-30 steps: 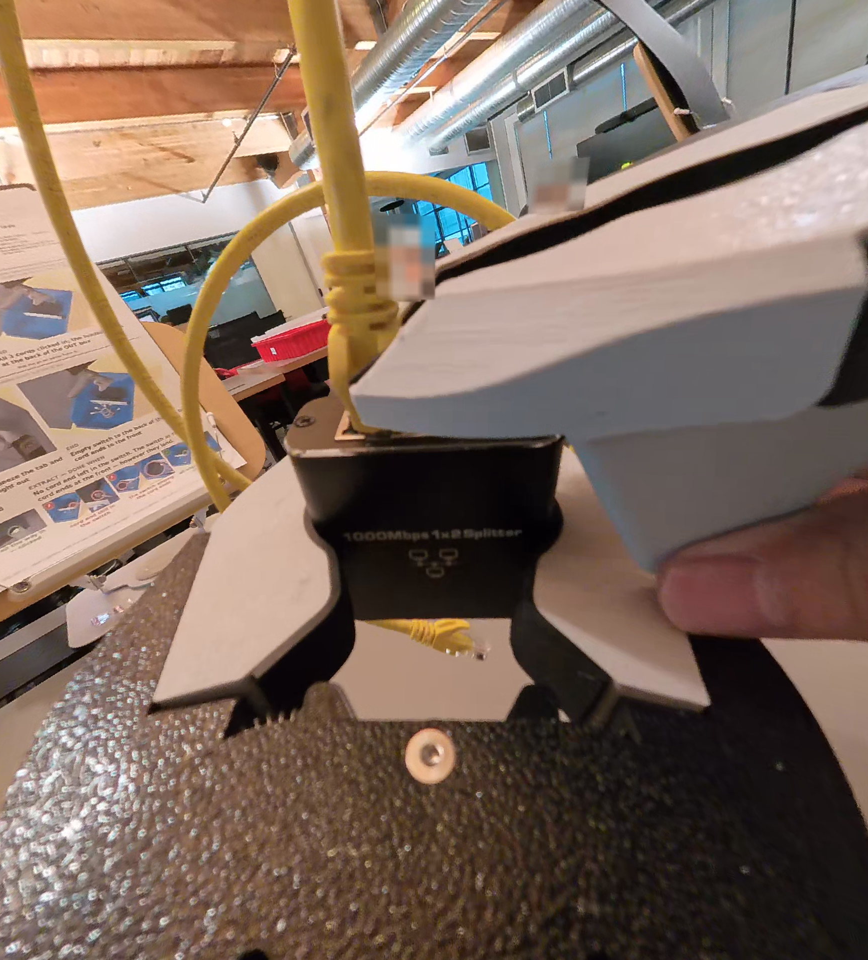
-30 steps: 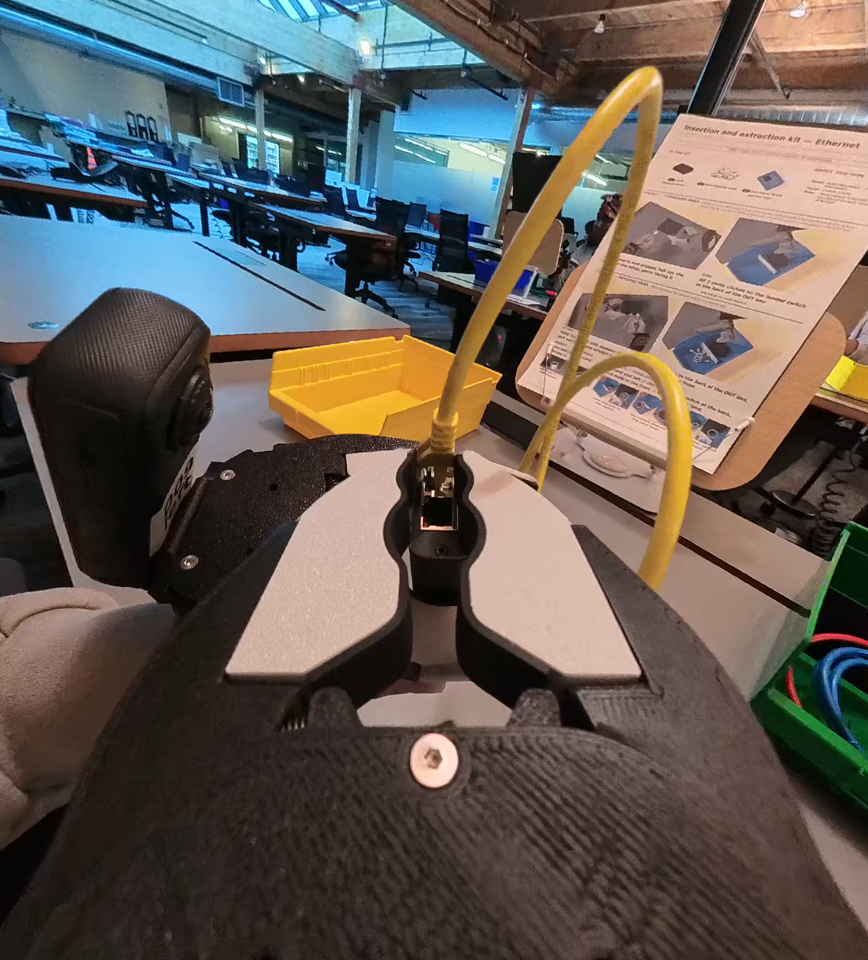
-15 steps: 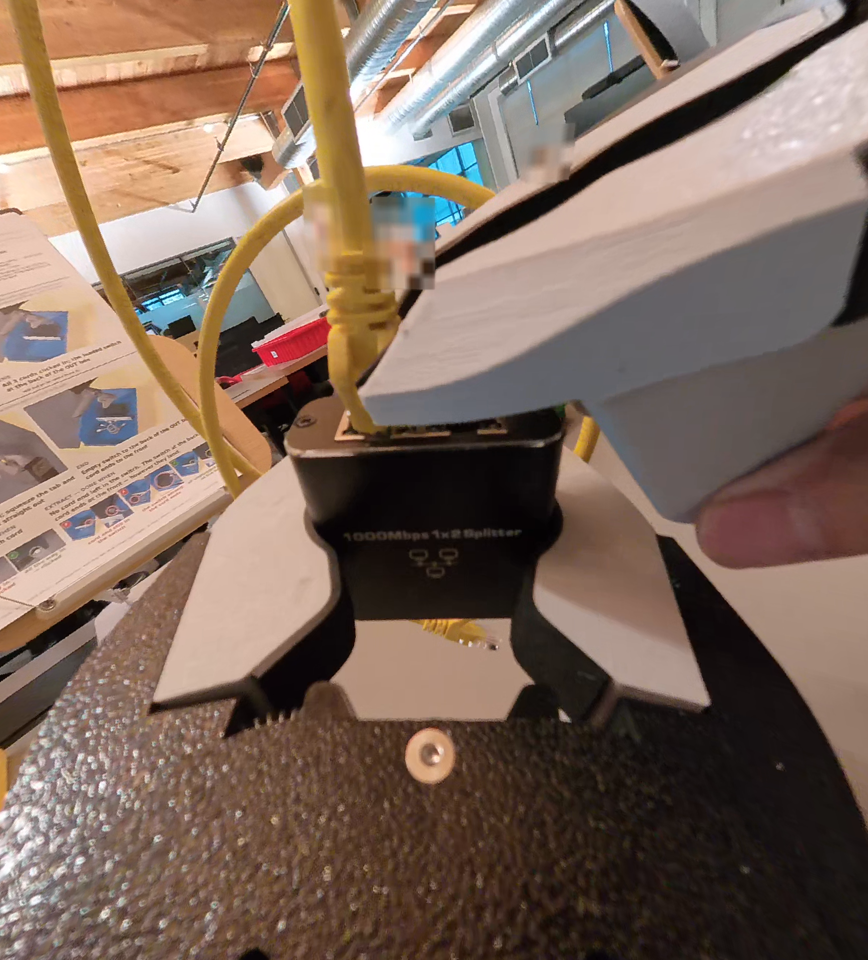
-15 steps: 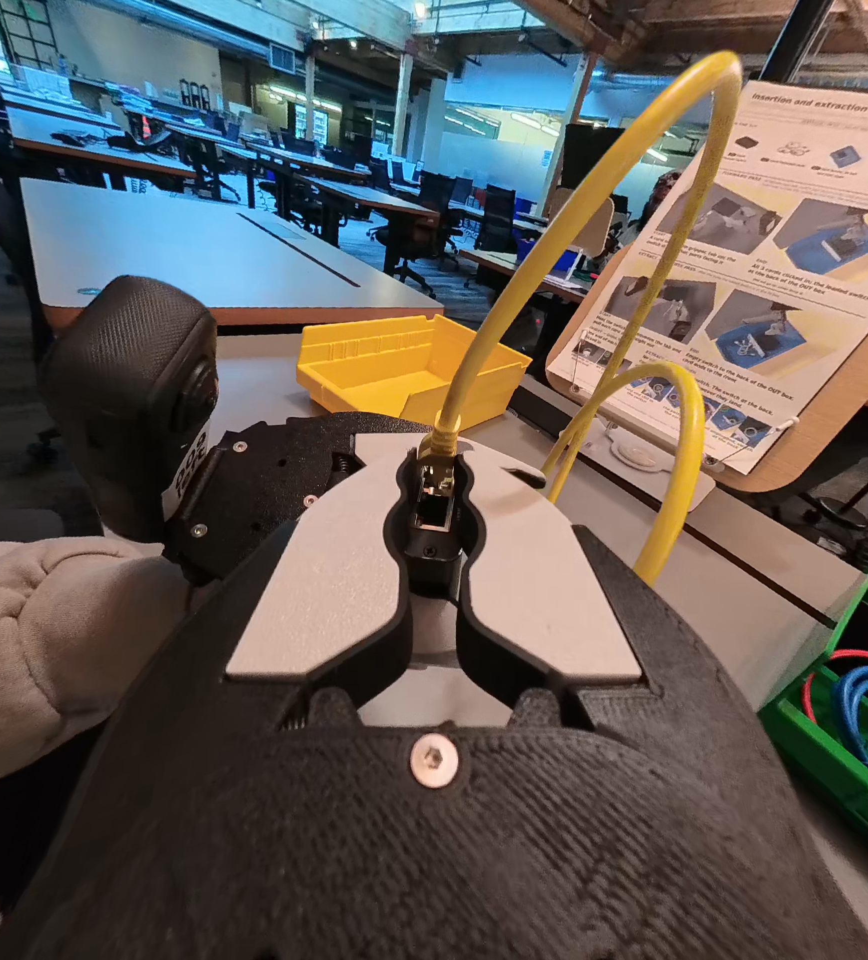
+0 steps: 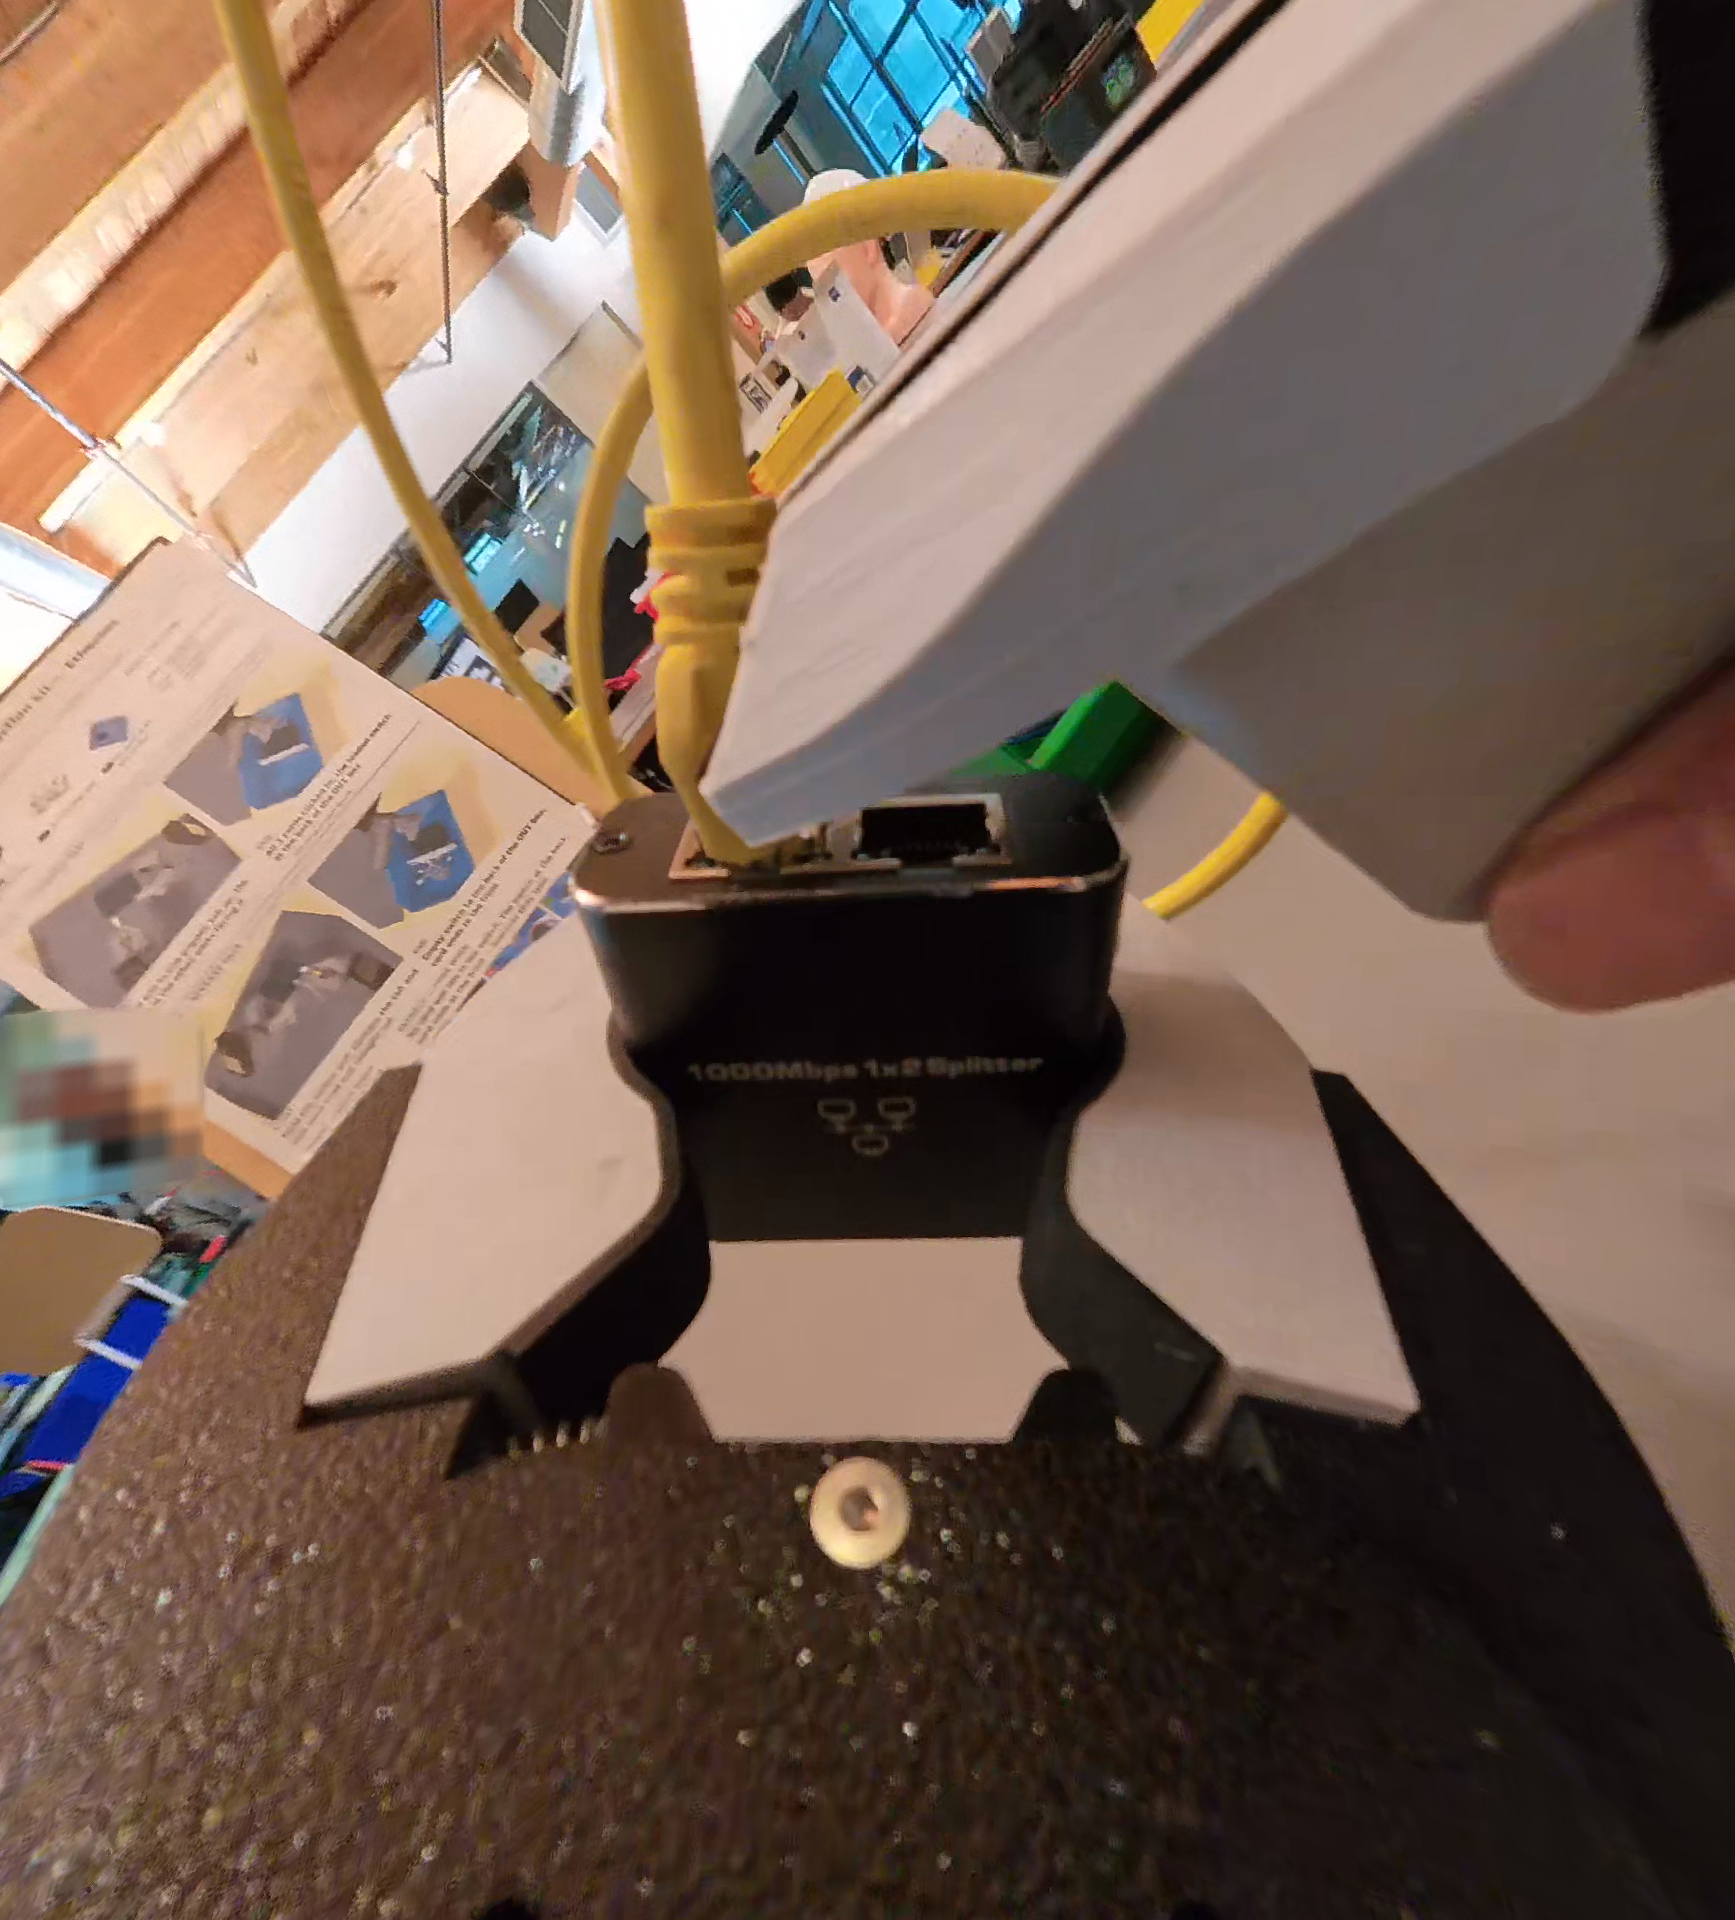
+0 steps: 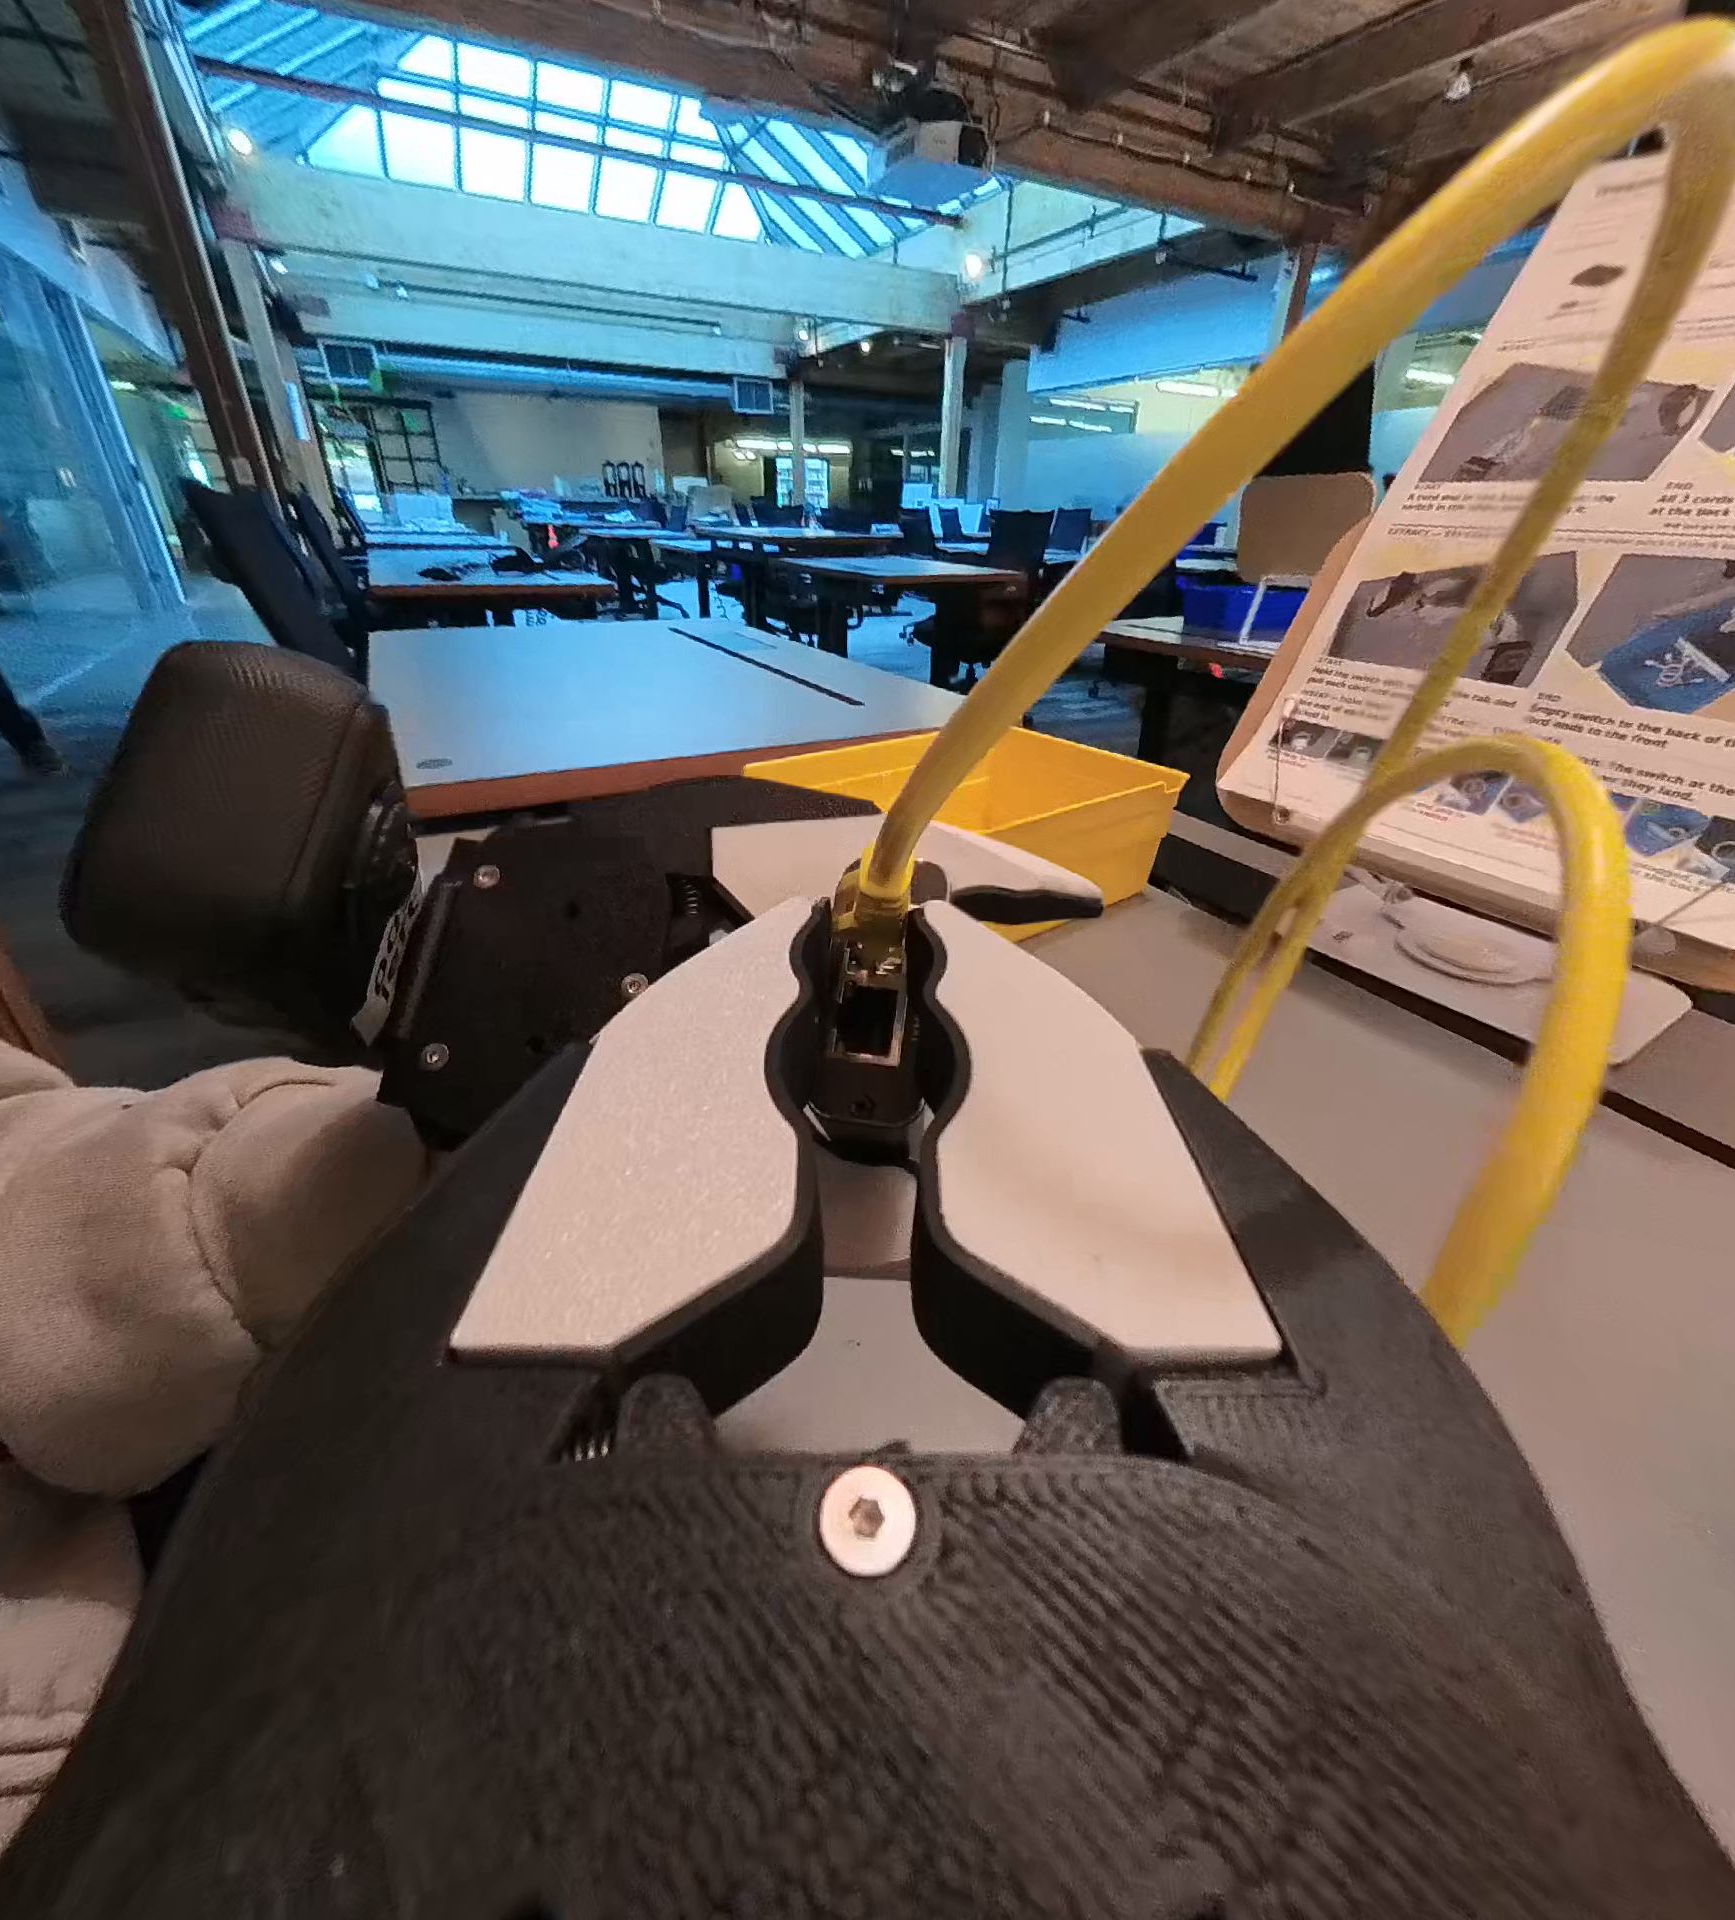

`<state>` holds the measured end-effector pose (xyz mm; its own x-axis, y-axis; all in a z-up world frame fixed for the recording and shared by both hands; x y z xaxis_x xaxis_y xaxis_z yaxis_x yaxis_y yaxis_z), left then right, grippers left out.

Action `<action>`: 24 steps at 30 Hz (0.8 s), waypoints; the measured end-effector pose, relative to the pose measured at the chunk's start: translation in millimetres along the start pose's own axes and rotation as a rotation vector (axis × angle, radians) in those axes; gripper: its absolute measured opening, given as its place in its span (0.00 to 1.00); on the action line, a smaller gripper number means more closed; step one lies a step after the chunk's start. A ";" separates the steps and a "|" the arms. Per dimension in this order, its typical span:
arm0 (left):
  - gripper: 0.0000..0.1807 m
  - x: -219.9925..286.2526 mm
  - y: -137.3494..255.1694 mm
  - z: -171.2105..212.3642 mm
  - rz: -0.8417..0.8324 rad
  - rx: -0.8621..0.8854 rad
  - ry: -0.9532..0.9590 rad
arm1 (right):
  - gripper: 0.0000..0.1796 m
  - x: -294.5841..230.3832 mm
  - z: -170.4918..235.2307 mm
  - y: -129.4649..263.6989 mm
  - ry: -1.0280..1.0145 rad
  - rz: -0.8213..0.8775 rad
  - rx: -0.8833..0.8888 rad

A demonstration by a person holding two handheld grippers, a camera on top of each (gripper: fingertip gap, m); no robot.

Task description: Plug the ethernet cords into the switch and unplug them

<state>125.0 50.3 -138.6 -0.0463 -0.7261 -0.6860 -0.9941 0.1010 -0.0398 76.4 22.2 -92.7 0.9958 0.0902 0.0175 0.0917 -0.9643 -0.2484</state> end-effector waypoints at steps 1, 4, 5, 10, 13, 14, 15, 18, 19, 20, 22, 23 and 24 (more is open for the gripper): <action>0.42 -0.1 0.3 -0.3 -0.002 -0.006 -0.019 | 0.07 -0.2 -0.4 1.1 -0.005 0.002 0.012; 0.42 -1.3 1.6 0.5 -0.013 -0.028 -0.068 | 0.07 -0.8 0.4 2.6 0.002 0.015 0.031; 0.42 -0.9 2.1 1.6 -0.011 -0.035 -0.079 | 0.08 -0.7 1.6 2.9 -0.005 0.015 0.034; 0.42 0.5 5.4 4.3 -0.009 -0.044 -0.115 | 0.08 -3.5 5.4 3.0 0.023 0.004 0.061; 0.42 0.9 7.3 5.6 -0.006 -0.035 -0.117 | 0.08 -5.9 7.4 2.4 0.060 -0.012 0.049; 0.42 1.0 7.8 6.3 -0.006 -0.034 -0.117 | 0.08 -6.3 8.2 2.1 0.068 -0.017 0.041; 0.42 0.8 8.3 7.3 -0.007 -0.035 -0.117 | 0.08 -6.5 9.1 1.4 0.073 -0.019 0.033; 0.42 0.6 10.6 10.8 -0.005 -0.030 -0.116 | 0.08 -8.4 12.7 -0.9 0.086 -0.031 0.006; 0.42 0.9 11.5 11.8 -0.002 -0.030 -0.117 | 0.08 -9.2 14.1 -1.3 0.088 -0.037 -0.004; 0.42 1.7 12.6 12.6 0.002 -0.028 -0.118 | 0.08 -10.2 15.2 -1.2 0.090 -0.046 -0.013; 0.42 3.2 14.2 14.9 0.008 -0.032 -0.128 | 0.08 -11.2 18.7 -1.1 0.089 -0.054 -0.050; 0.42 3.7 14.8 15.8 0.010 -0.031 -0.129 | 0.08 -12.0 20.3 -1.7 0.091 -0.055 -0.068; 0.42 4.9 15.4 15.8 0.017 -0.027 -0.120 | 0.08 -12.7 21.3 -2.4 0.101 -0.051 -0.077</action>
Point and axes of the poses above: each gripper's, where its closed fingertips meet, y back along the fingers, z out of its underside, x = y × z across the jaws, the point moved 1 cm from there along y, back along the fingers, and after that the axes turned 10 degrees about x, right-handed, at the moved point
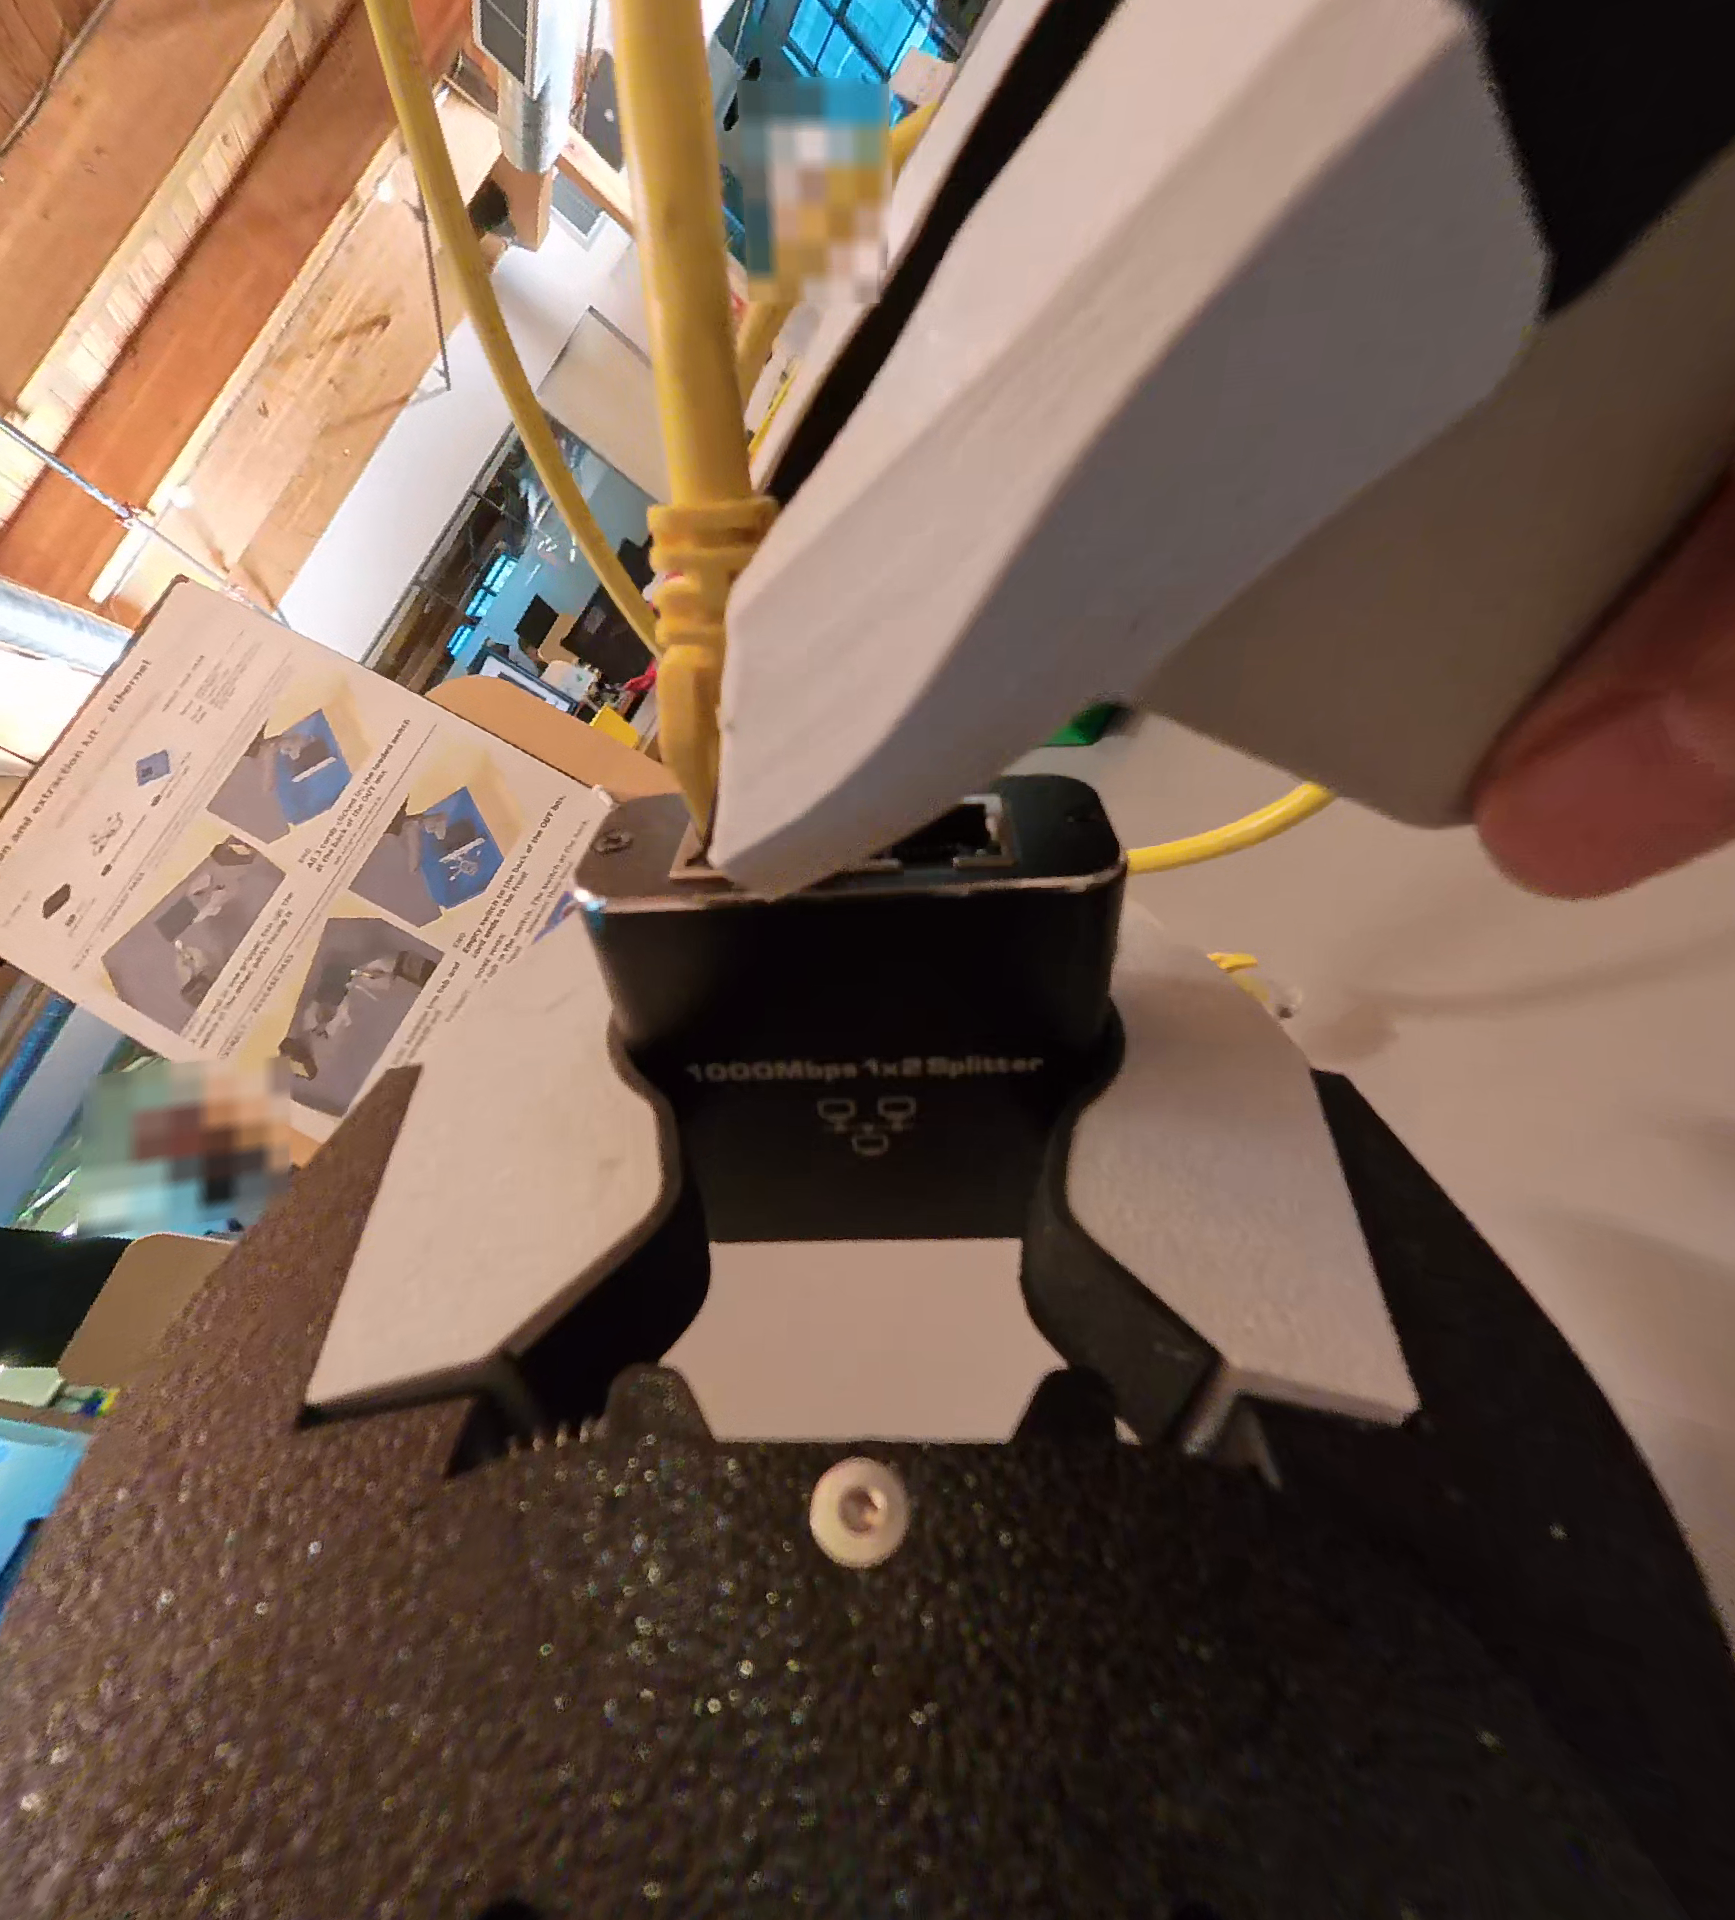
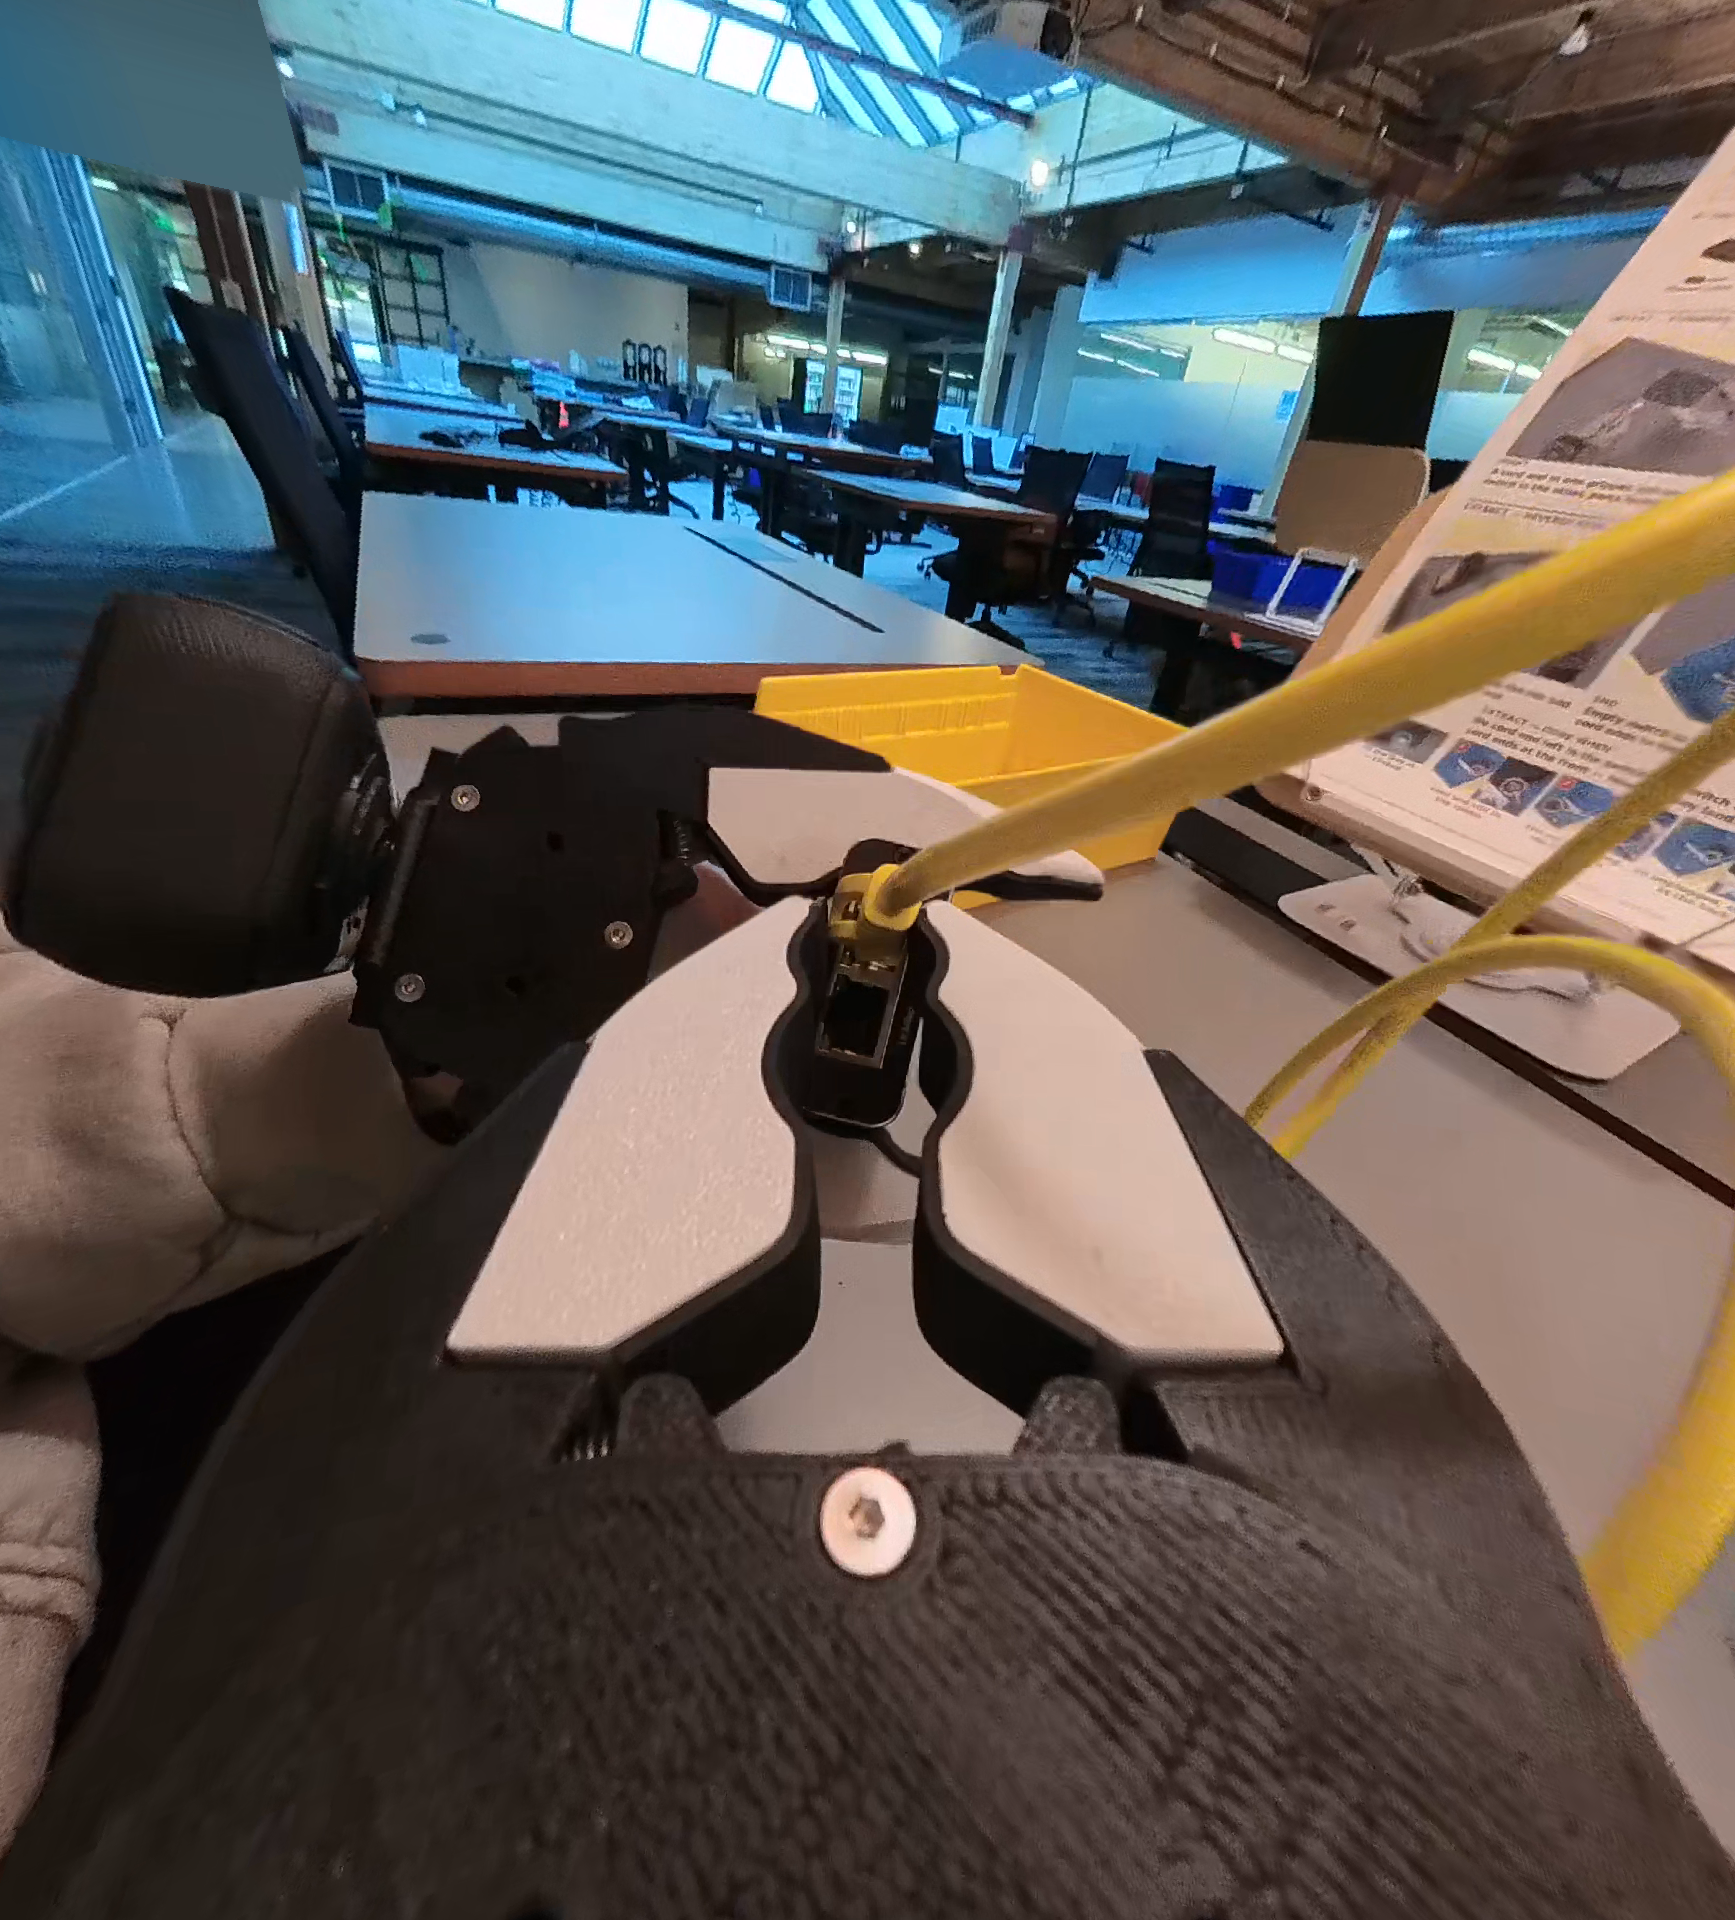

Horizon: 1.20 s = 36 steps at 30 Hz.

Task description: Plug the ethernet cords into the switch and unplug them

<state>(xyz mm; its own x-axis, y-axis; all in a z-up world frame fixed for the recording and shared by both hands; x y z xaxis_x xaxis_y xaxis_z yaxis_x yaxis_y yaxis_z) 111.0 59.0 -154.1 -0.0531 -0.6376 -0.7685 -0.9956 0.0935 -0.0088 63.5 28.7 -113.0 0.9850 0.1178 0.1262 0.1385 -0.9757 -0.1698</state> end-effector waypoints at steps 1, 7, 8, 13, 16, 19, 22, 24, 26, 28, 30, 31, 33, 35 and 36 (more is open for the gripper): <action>0.42 0.8 0.5 -0.1 0.004 0.004 0.010 | 0.08 -0.7 0.4 -0.7 0.007 0.007 -0.004; 0.42 0.5 2.1 0.3 0.005 0.012 0.038 | 0.08 -2.4 0.0 -3.2 -0.034 0.051 0.022; 0.42 1.3 2.3 0.9 0.008 0.013 0.038 | 0.08 -2.7 0.8 -3.1 -0.040 0.054 0.021; 0.42 2.6 3.0 -0.2 0.015 0.026 0.052 | 0.08 -4.6 0.7 -2.7 -0.003 0.076 0.002; 0.42 3.6 0.9 -0.3 0.023 0.033 0.079 | 0.08 -2.4 1.2 -3.2 0.004 0.113 -0.007; 0.42 6.5 -2.9 2.1 0.031 0.034 0.095 | 0.08 1.1 5.5 -2.4 0.004 0.138 -0.037; 0.42 11.4 -5.2 5.9 0.034 0.030 0.125 | 0.08 3.3 11.5 -1.7 0.021 0.151 -0.086; 0.42 11.2 -5.3 7.3 0.020 0.040 0.136 | 0.08 2.7 12.8 -2.8 0.065 0.157 -0.115; 0.42 9.6 -5.1 9.1 0.012 0.046 0.151 | 0.08 3.1 13.5 -5.6 0.073 0.162 -0.134; 0.42 6.9 -4.4 10.6 -0.004 0.058 0.157 | 0.08 2.0 13.6 -8.5 0.133 0.164 -0.153; 0.41 6.8 -3.8 10.4 -0.008 0.083 0.187 | 0.08 0.7 13.6 -10.7 0.175 0.159 -0.170; 0.41 6.6 -3.6 9.7 -0.010 0.094 0.195 | 0.08 -0.1 13.4 -11.1 0.206 0.159 -0.182; 0.42 8.8 -4.0 7.6 0.006 0.116 0.231 | 0.08 -0.7 12.8 -11.0 0.281 0.164 -0.222; 0.42 11.5 -5.4 7.2 0.021 0.125 0.268 | 0.08 0.9 13.8 -11.2 0.290 0.164 -0.240; 0.42 12.8 -6.4 8.0 0.033 0.122 0.279 | 0.09 2.0 14.8 -11.2 0.291 0.169 -0.245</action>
<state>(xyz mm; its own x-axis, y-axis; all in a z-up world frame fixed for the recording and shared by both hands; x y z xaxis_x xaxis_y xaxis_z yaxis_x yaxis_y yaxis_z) 117.3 56.4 -169.0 -0.1210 -0.8168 -0.5641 -0.9772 0.1980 -0.0770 65.4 42.5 -125.4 0.9167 -0.0702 0.3934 -0.0856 -0.9961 0.0217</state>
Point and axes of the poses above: each gripper's, where its closed fingertips meet, y back along the fingers, z out of its underside, x = y × z across the jaws, the point moved 1 cm from there along y, back along the fingers, and after that the axes turned 10 degrees about x, right-handed, at the moved point
